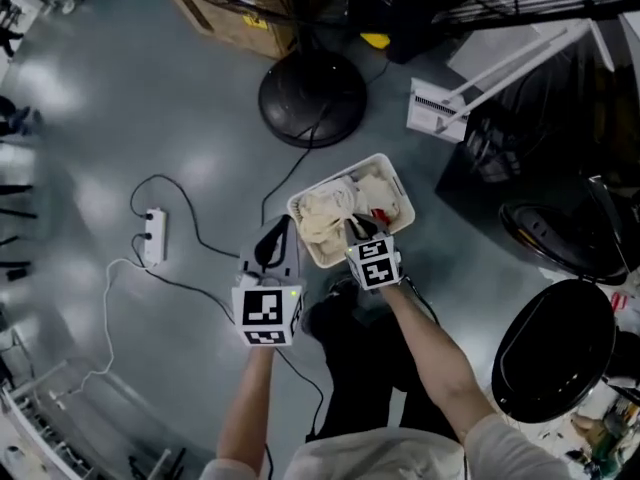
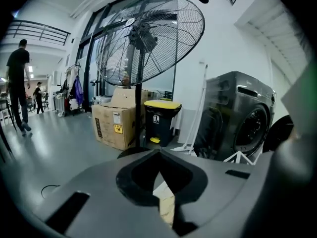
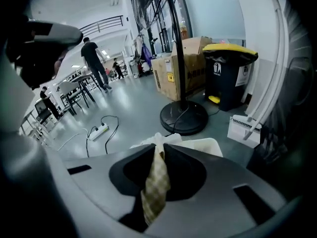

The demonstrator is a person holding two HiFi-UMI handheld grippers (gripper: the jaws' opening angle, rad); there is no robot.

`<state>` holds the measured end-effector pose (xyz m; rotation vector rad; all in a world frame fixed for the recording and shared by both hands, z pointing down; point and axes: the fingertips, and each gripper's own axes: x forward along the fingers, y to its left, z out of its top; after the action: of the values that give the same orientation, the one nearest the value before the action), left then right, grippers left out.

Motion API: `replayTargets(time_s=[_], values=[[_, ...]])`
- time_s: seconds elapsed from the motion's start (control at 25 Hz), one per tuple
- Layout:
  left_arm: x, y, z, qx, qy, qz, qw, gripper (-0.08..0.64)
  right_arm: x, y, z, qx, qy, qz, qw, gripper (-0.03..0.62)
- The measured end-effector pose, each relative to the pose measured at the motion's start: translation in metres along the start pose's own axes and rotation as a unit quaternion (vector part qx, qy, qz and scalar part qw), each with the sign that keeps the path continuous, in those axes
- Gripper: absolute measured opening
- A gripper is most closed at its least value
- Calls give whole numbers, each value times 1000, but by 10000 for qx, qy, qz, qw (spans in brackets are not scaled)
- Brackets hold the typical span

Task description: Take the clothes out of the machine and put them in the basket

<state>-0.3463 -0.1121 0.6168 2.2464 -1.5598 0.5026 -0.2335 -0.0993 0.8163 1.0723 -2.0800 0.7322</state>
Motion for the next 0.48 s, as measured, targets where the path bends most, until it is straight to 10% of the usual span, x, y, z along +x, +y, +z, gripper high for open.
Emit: replayTargets(time_s=[0.16, 0.48], values=[[5, -5, -10, 52, 30, -33, 10000, 18, 14, 4, -18, 100, 23, 290, 9995, 288], [4, -35, 6, 165, -12, -284, 9995, 18, -22, -1, 3, 150, -486, 76, 9987, 302]])
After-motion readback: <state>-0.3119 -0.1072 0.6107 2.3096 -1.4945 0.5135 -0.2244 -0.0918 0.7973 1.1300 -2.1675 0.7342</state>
